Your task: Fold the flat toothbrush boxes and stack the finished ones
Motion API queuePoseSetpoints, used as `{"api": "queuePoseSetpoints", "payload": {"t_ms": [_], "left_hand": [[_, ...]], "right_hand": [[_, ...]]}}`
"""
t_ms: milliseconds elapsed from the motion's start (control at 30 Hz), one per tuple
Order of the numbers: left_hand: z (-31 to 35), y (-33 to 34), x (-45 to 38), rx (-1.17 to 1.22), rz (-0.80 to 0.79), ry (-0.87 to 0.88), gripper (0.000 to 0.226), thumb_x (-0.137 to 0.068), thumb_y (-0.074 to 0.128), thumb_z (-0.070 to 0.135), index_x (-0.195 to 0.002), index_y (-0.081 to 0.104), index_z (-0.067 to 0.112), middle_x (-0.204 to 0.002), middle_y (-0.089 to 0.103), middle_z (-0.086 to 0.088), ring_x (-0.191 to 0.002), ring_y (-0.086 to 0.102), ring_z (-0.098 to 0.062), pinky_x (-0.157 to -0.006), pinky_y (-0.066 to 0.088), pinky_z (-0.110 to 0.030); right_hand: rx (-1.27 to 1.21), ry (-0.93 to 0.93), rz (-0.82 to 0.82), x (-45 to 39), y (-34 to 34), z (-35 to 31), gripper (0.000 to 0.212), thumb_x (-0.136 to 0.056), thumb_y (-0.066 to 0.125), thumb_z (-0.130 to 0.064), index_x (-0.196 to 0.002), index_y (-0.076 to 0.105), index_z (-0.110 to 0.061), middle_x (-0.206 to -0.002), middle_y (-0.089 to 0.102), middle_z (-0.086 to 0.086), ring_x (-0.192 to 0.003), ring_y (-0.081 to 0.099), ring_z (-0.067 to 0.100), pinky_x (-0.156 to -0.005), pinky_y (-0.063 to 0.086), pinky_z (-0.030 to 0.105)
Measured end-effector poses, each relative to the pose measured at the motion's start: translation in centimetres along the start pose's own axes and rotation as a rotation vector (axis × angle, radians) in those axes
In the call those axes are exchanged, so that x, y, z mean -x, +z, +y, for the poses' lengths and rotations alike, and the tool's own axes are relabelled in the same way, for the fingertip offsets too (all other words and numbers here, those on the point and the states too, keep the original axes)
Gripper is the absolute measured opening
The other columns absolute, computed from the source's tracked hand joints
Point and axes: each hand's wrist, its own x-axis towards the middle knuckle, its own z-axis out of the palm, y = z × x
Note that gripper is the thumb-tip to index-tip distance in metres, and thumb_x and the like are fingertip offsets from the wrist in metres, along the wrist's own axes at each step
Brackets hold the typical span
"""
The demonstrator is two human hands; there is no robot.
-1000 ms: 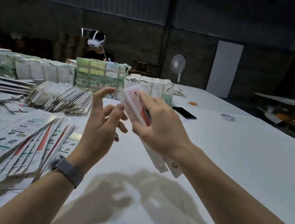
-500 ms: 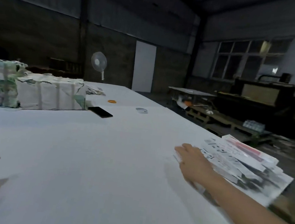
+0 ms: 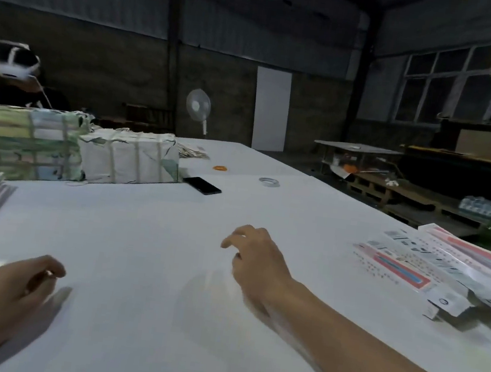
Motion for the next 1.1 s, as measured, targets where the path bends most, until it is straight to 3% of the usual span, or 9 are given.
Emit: {"api": "queuePoseSetpoints", "payload": {"t_ms": [100,167,300,433,600,733,833,1000,1100], "left_hand": [[2.8,-3.8,0.6,-0.064,-0.002,0.064,0.012,-0.085,0.070,0.006,-0.087,0.071,0.017,-0.062,0.062,0.004,-0.062,0.060,-0.029,-0.066,0.050,-0.042],[3.8,-5.8,1.1,-0.116,-0.040,0.099,0.014,-0.088,0.066,0.012,-0.089,0.068,0.026,-0.076,0.068,0.003,-0.076,0.062,-0.028,-0.072,0.050,-0.040],[3.5,-6.3,1.1,-0.250,-0.054,0.021,0.019,-0.093,0.056,0.020,-0.109,0.067,0.024,-0.108,0.068,0.000,-0.105,0.054,-0.027,-0.089,0.046,-0.041],[2.0,-7.4,0.6,-0.536,0.024,-0.115,0.035,-0.090,0.053,0.034,-0.125,0.053,0.033,-0.126,0.057,0.003,-0.124,0.046,-0.026,-0.104,0.036,-0.045],[0.2,-7.5,0.3,-0.594,-0.179,-0.288,0.035,-0.098,0.040,0.033,-0.132,0.042,0.024,-0.134,0.055,-0.009,-0.130,0.047,-0.035,-0.107,0.033,-0.049],[-0.7,-7.4,0.0,-0.592,-0.227,-0.205,0.029,-0.092,0.043,0.019,-0.120,0.047,0.016,-0.111,0.067,-0.010,-0.118,0.052,-0.036,-0.089,0.038,-0.043],[-1.3,-7.6,-0.2,-0.461,-0.232,-0.167,0.026,-0.098,0.042,0.022,-0.121,0.049,0.014,-0.107,0.067,-0.012,-0.101,0.060,-0.035,-0.072,0.042,-0.037],[-0.5,-8.0,-0.3,-0.336,-0.285,-0.145,0.043,-0.106,0.037,0.038,-0.147,0.039,0.023,-0.130,0.063,-0.011,-0.119,0.057,-0.033,-0.088,0.043,-0.035],[0.2,-8.6,-0.2,-0.329,-0.310,-0.133,0.054,-0.103,0.044,0.025,-0.154,0.028,0.024,-0.139,0.056,-0.010,-0.125,0.055,-0.031,-0.094,0.044,-0.036]], "right_hand": [[-0.214,-0.134,-0.029,-1.4,3.1,-7.6,0.039,-0.093,0.047,-0.010,-0.124,0.063,-0.026,-0.138,0.052,-0.005,-0.125,0.040,0.020,-0.103,0.038,0.032],[-0.290,-0.213,-0.065,-2.3,5.1,-11.9,0.037,-0.093,0.049,-0.013,-0.124,0.064,-0.025,-0.137,0.053,-0.003,-0.125,0.041,0.021,-0.105,0.039,0.035],[-0.367,-0.265,0.001,-2.8,8.6,-17.1,0.034,-0.092,0.051,-0.011,-0.119,0.067,-0.022,-0.127,0.062,-0.004,-0.118,0.048,0.021,-0.099,0.044,0.035],[-0.362,-0.266,0.126,-2.1,11.0,-17.4,0.028,-0.088,0.055,-0.010,-0.107,0.072,-0.022,-0.110,0.067,-0.009,-0.108,0.053,0.014,-0.082,0.044,0.026],[-0.468,-0.283,0.139,-2.1,11.5,-16.8,0.023,-0.083,0.054,-0.014,-0.095,0.072,-0.021,-0.097,0.067,-0.013,-0.097,0.054,0.010,-0.078,0.042,0.025],[-0.483,-0.309,0.113,-2.4,11.6,-16.9,0.022,-0.084,0.058,-0.007,-0.095,0.071,-0.021,-0.097,0.066,-0.011,-0.096,0.053,0.010,-0.081,0.044,0.028],[-0.503,-0.307,0.107,-2.5,11.7,-16.8,0.023,-0.084,0.059,-0.004,-0.093,0.072,-0.020,-0.094,0.066,-0.010,-0.093,0.053,0.010,-0.080,0.044,0.027],[-0.521,-0.312,0.089,-2.4,11.6,-16.8,0.023,-0.084,0.059,-0.003,-0.092,0.072,-0.020,-0.092,0.063,-0.012,-0.090,0.051,0.006,-0.079,0.041,0.022],[-0.530,-0.310,0.073,-2.5,11.6,-16.8,0.023,-0.084,0.059,-0.003,-0.091,0.071,-0.021,-0.091,0.061,-0.015,-0.089,0.050,0.004,-0.077,0.037,0.015]]}}
